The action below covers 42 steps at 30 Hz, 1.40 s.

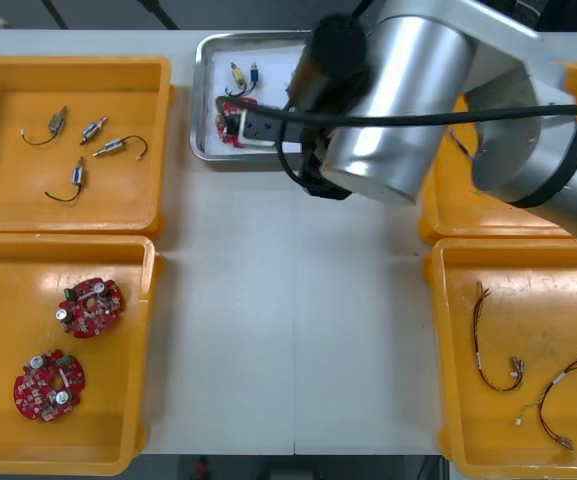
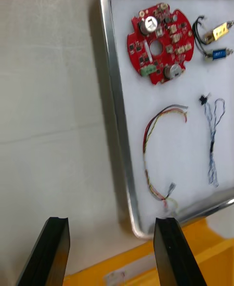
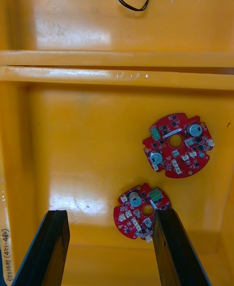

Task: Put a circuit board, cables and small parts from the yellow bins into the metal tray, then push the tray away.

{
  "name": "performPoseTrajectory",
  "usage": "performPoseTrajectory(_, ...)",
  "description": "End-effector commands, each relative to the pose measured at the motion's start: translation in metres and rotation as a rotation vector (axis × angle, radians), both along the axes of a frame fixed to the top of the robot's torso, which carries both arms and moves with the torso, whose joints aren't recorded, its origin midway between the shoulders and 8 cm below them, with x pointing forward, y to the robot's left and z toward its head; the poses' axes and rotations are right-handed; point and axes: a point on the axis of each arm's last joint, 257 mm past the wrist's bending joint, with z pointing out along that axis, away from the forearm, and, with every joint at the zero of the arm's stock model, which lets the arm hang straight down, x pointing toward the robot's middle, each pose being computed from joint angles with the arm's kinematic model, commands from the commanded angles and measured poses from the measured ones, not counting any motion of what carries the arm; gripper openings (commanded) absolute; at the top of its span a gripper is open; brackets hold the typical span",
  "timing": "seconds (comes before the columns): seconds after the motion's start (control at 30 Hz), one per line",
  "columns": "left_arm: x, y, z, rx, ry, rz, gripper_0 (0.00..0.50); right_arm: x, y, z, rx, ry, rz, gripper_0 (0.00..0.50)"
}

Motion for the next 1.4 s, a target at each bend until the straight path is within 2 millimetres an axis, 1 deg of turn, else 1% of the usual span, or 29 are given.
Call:
performPoseTrajectory(0.03,-0.005,0.009,0.01,0.08,0.002,-0.051,0.5,-0.017,-0.046,0.013,0.157,0.06,-0.17,0.5)
performPoseTrajectory(0.13,-0.005,0.009,0.01,0.08,0.002,-0.051,0.5,-0.037,-0.076,0.011,0.281,0.146,-0.29,0.5)
performPoseTrajectory(0.23,-0.005,0.009,0.01,0.08,0.002,-0.051,0.5,-0.049,-0.097,0.009,0.357,0.203,-0.368,0.5)
performPoseTrajectory(0.33,-0.005,0.009,0.01,0.08,0.002,-0.051,0.5,-0.064,-0.132,0.008,0.458,0.263,-0.492,0.5)
performPoseTrajectory(0.37,-0.005,0.009,0.01,0.08,0.002,-0.051,0.5,-0.065,-0.137,0.009,0.476,0.269,-0.514,0.5)
performPoseTrajectory(0.4,-0.005,0.009,0.01,0.08,0.002,-0.051,0.5,-0.071,-0.149,0.007,0.506,0.287,-0.558,0.5)
performPoseTrajectory(0.43,-0.005,0.009,0.01,0.08,0.002,-0.051,0.5,-0.072,-0.155,0.008,0.518,0.29,-0.58,0.5)
performPoseTrajectory(0.53,-0.005,0.009,0.01,0.08,0.002,-0.051,0.5,-0.083,-0.19,0.002,0.605,0.329,-0.718,0.5)
performPoseTrajectory(0.57,-0.005,0.009,0.01,0.08,0.002,-0.051,0.5,-0.085,-0.197,0.002,0.617,0.332,-0.743,0.5)
performPoseTrajectory(0.63,-0.005,0.009,0.01,0.08,0.002,-0.051,0.5,-0.09,-0.22,-0.001,0.659,0.335,-0.834,0.5)
performPoseTrajectory(0.67,-0.005,0.009,0.01,0.08,0.002,-0.051,0.5,-0.09,-0.226,-0.001,0.667,0.333,-0.854,0.5)
performPoseTrajectory(0.73,-0.005,0.009,0.01,0.08,0.002,-0.051,0.5,-0.095,-0.251,-0.005,0.685,0.322,-0.939,0.5)
performPoseTrajectory(0.77,-0.005,0.009,0.01,0.08,0.002,-0.051,0.5,-0.096,-0.256,-0.005,0.69,0.318,-0.958,0.5)
performPoseTrajectory(0.83,-0.005,0.009,0.01,0.08,0.002,-0.051,0.5,-0.099,-0.278,-0.007,0.694,0.292,-1.023,0.5)
performPoseTrajectory(0.87,-0.005,0.009,0.01,0.08,0.002,-0.051,0.5,-0.1,-0.283,-0.007,0.695,0.285,-1.035,0.5)
performPoseTrajectory(0.93,-0.005,0.009,0.01,0.08,0.002,-0.051,0.5,-0.103,-0.306,-0.009,0.694,0.255,-1.089,0.5)
performPoseTrajectory(0.97,-0.005,0.009,0.01,0.08,0.002,-0.051,0.5,-0.104,-0.311,-0.01,0.695,0.249,-1.1,0.5)
performPoseTrajectory(1.03,-0.005,0.009,0.01,0.08,0.002,-0.051,0.5,-0.108,-0.329,-0.014,0.702,0.238,-1.144,0.5)
performPoseTrajectory(1.2,-0.005,0.009,0.01,0.08,0.002,-0.051,0.5,-0.116,-0.356,-0.025,0.721,0.253,-1.217,0.5)
performPoseTrajectory(1.4,-0.005,0.009,0.01,0.08,0.002,-0.051,0.5,-0.116,-0.372,-0.035,0.741,0.267,-1.254,0.5)
